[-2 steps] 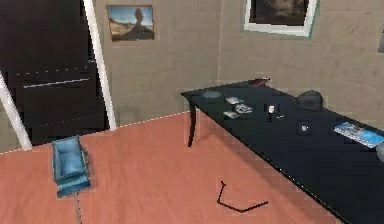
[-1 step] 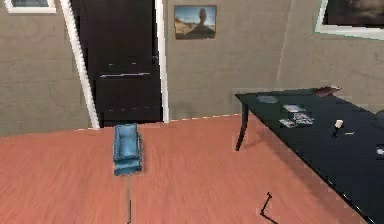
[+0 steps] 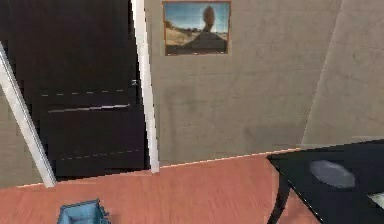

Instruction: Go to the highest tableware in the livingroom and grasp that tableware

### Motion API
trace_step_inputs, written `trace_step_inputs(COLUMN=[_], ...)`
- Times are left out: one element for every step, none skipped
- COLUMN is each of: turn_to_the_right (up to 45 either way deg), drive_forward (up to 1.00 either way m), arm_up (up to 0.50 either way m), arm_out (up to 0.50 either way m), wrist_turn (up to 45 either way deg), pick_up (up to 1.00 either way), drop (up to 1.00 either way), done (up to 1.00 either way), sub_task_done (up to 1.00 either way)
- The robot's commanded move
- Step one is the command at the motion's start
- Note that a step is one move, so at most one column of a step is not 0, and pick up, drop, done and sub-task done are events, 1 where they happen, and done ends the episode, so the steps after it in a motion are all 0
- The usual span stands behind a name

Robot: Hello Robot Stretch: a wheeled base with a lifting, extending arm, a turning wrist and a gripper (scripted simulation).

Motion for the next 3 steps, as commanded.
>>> trace_step_inputs(turn_to_the_right=[0.0, -18.0, 0.0], drive_forward=[1.00, 0.00, 0.10], arm_up=[0.00, 0.00, 0.00], arm_out=[0.00, 0.00, 0.00], wrist_turn=[0.0, 0.0, 0.0], pick_up=[0.00, 0.00, 0.00], drop=[0.00, 0.00, 0.00], done=[0.00, 0.00, 0.00], sub_task_done=[0.00, 0.00, 0.00])
